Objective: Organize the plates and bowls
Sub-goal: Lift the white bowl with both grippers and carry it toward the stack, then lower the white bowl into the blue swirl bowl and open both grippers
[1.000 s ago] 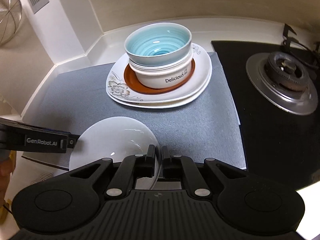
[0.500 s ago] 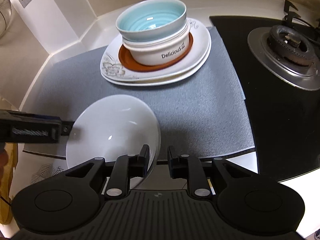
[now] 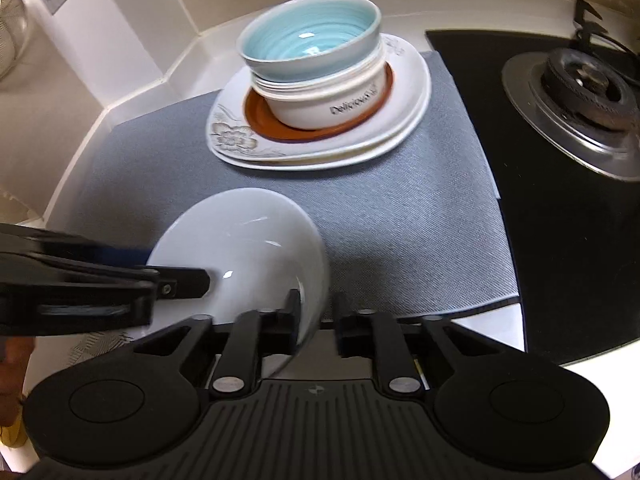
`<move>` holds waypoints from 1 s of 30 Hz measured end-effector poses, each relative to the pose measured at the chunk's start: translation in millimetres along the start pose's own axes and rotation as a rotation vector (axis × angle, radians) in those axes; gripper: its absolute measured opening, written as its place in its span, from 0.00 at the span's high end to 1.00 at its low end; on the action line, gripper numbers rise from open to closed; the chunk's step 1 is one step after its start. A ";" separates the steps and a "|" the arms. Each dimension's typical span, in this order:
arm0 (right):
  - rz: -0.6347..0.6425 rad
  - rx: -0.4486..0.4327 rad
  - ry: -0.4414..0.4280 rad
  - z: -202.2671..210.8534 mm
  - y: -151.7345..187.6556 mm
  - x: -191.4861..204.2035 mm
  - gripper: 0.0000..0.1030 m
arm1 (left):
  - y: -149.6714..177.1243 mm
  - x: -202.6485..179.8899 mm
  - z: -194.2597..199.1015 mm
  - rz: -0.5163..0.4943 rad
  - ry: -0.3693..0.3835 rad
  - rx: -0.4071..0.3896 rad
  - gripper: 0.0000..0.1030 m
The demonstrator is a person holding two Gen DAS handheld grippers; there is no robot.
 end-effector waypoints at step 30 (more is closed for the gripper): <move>0.028 -0.211 0.093 69.8 -123.1 -10.2 0.90 | -134.6 -29.7 73.2 -0.056 0.004 -0.287 0.94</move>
Point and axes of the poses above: each gripper's, at about its wrist camera, not at the fingertips, and z roughly against the way its jaws point, x to its left, y to its underside, the point moved 8 cm from there along -z, roughly the way its jaws point, and after that the axes turned 1 degree about -y, right-handed, at the moved point
